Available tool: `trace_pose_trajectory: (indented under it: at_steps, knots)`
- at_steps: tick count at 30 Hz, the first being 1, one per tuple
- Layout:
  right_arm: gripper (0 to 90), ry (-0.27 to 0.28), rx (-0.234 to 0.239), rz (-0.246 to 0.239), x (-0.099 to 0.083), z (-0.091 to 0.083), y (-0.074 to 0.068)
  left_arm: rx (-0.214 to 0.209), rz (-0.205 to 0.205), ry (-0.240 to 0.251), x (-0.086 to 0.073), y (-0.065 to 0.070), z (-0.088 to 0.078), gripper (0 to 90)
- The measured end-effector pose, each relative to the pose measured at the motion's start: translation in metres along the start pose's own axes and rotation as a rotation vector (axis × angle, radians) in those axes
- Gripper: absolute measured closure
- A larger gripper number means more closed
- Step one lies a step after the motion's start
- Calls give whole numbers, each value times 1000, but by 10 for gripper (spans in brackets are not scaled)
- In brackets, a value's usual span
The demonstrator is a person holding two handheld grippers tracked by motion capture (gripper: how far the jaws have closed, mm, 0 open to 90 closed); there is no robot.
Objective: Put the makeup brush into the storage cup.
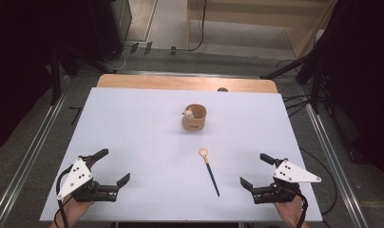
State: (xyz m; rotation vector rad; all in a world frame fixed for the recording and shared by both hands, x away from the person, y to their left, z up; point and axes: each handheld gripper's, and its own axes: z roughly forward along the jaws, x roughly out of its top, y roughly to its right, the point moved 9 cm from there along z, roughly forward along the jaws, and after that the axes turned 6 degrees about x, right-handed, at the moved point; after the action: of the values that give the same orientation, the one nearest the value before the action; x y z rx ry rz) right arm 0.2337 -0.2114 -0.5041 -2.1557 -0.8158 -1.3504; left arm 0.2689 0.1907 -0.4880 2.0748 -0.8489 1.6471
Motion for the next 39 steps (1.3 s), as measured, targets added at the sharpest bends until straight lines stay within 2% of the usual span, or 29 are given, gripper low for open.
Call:
trace_pose_trajectory:
  at_steps: [21, 33, 39]
  knots:
    - [0, -30, 20, -2, 5, 7, 0, 7, 0, -8, -2, 0, -4, 0]
    - [0, -61, 25, -25, 9, 22, 1, 6, -3, -3, -2, 0, -3, 0]
    - [0, -79, 27, -12, 9, 29, 4, 2, -3, -2, -1, 0, -2, 0]
